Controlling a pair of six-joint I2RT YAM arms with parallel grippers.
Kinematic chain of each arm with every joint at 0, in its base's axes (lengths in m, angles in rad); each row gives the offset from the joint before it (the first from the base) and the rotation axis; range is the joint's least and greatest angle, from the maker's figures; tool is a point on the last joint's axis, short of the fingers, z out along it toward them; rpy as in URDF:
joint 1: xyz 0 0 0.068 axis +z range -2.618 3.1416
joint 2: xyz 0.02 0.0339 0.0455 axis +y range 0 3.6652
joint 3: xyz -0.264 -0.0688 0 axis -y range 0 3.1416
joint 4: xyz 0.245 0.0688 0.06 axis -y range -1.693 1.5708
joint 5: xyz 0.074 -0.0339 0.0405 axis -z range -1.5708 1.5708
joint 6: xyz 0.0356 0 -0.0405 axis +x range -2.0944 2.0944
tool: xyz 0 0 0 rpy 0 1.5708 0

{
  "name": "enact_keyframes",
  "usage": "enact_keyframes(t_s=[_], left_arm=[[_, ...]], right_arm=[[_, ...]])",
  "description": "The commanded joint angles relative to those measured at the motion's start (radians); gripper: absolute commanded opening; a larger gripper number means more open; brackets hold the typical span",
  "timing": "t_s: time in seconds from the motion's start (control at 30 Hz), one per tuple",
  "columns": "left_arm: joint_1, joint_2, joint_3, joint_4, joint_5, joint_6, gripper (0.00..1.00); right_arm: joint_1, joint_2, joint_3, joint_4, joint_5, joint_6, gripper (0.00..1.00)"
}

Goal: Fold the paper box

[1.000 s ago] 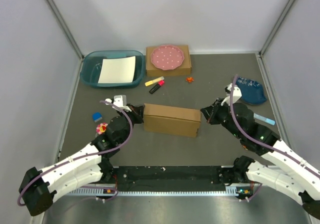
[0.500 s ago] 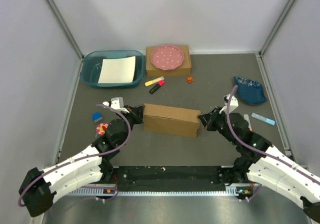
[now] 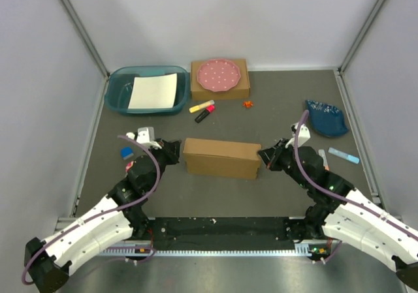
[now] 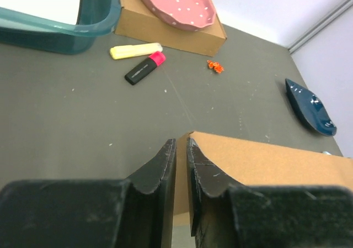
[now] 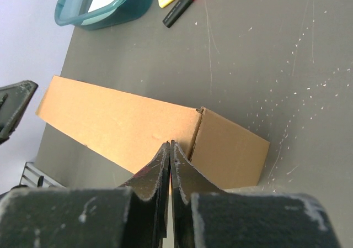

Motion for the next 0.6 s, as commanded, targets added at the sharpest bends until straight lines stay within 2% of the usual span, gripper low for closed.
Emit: enact_keyframes(t_s=[0.0,0.13,0.23,0.4,0.57], left_arm=[[0.009,0.045,0.083,0.004,0.063,0.021,0.19],[0.009,0.055,0.049,0.044,0.064,-0.002,0.22],[0.009,0.061,0.017,0.082,0.118,-0.011,0.21],[0.006,0.098,-0.031,0.058,0.285,-0.032,0.15],[-0.013,0.025,-0.136,0.024,0.305,-0.103,0.1]], right_arm=[[0.006,0.046,-0.025,-0.166,-0.014,-0.023,0.0],[0.006,0.042,-0.045,-0.164,-0.023,-0.014,0.0],[0.006,0.04,-0.053,-0.166,-0.023,-0.016,0.0],[0.006,0.033,-0.071,-0.166,-0.031,-0.008,0.0],[0.006,-0.036,-0.105,-0.196,-0.072,0.0,0.0]])
